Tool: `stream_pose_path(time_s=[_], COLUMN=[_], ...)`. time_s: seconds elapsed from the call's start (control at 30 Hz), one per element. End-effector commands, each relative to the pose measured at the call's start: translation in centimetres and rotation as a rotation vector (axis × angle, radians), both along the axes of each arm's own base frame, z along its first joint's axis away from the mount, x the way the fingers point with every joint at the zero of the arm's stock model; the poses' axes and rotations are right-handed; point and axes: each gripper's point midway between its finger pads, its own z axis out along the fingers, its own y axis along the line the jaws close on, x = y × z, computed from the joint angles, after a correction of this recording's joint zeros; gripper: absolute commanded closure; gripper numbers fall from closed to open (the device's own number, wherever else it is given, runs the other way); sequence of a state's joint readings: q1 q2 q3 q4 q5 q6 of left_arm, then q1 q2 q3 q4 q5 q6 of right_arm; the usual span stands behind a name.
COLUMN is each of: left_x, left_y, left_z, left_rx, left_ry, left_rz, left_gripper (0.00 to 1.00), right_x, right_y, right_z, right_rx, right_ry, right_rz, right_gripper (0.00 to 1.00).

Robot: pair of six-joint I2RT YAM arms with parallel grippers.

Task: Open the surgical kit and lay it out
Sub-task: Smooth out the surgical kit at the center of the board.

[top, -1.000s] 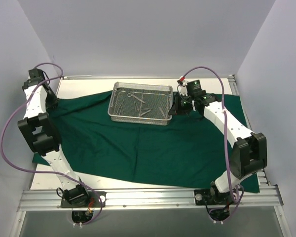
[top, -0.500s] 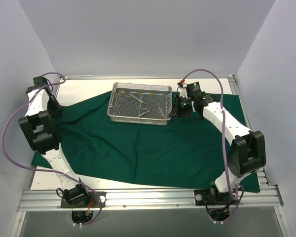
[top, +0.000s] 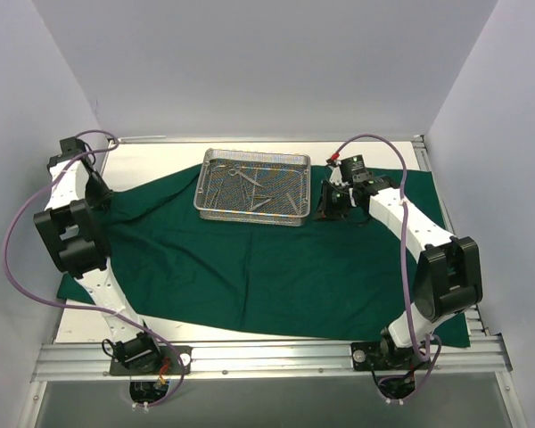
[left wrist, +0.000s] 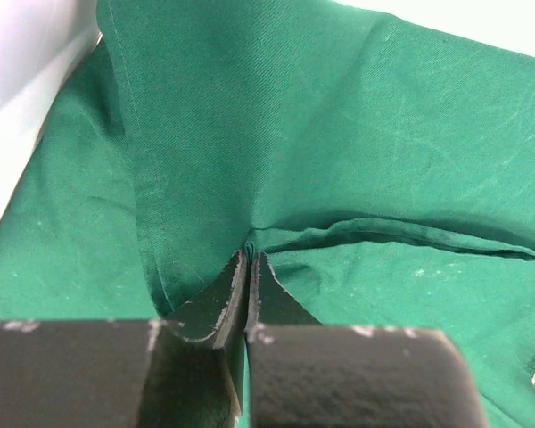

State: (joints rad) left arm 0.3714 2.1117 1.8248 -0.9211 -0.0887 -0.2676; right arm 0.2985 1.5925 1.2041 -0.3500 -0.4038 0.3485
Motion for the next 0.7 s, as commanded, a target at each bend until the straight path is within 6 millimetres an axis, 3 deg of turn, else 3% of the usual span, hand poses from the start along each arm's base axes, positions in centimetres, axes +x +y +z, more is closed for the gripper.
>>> stream_pose_path(time_s=[0.0,0.13,0.17,0.2,0.23,0.27,0.3,0.37,0.43,0.5,0.53,0.57,0.67], left_x=[1.6,3.7,3.9,5.1,5.6,5.8,6.7,7.5,9.7,12.1,14.4,15.7,19.3], left_y=[0.9,1.3,1.3,1.6,1.6,1.6,2.0,2.4,2.6,2.5,2.2,1.9,1.1], left_z=[4.9,7.6,7.1,8.9,9.2,8.1,9.4,8.5,10.1,9.3,10.9,10.0,9.9], left_rx=[0.027,0.021,0.007,0.019,0.012,-0.002,0.012,0.003,-0.002,-0.025,-0.045,-0.067,-0.104], left_ry=[-0.126,-0.190,-0.171,-0.221,-0.233,-0.204,-0.241,-0.237,-0.327,-0.385,-0.493,-0.521,-0.662], left_rz=[0.015,0.008,0.008,0.002,-0.005,-0.009,-0.006,-0.001,-0.014,-0.059,-0.119,-0.152,-0.244], left_gripper=[0.98,0.98,0.98,0.98,0.98,0.97,0.97,0.97,0.96,0.91,0.91,0.91,0.91], right_x=[-1.2,-1.8,-1.8,-1.8,-1.7,-1.6,-1.6,-1.5,-1.6,-1.5,-1.4,-1.3,-1.2], right_y=[-1.2,-1.4,-1.4,-1.4,-1.3,-1.3,-1.3,-1.3,-1.4,-1.4,-1.4,-1.4,-1.6], right_z=[-0.7,-1.2,-1.2,-1.3,-1.3,-1.3,-1.4,-1.6,-1.9,-2.3,-2.4,-2.6,-3.1], right_rx=[-0.041,-0.039,-0.039,-0.037,-0.034,-0.032,-0.033,-0.035,-0.041,-0.043,-0.042,-0.040,-0.049], right_ry=[0.049,0.072,0.072,0.075,0.077,0.078,0.081,0.087,0.096,0.102,0.104,0.106,0.119], right_rz=[-0.034,-0.041,-0.045,-0.052,-0.051,-0.053,-0.053,-0.060,-0.065,-0.073,-0.085,-0.091,-0.107], right_gripper=[1.00,1.00,1.00,1.00,1.00,1.00,1.00,1.00,1.00,1.00,1.00,1.00,1.00])
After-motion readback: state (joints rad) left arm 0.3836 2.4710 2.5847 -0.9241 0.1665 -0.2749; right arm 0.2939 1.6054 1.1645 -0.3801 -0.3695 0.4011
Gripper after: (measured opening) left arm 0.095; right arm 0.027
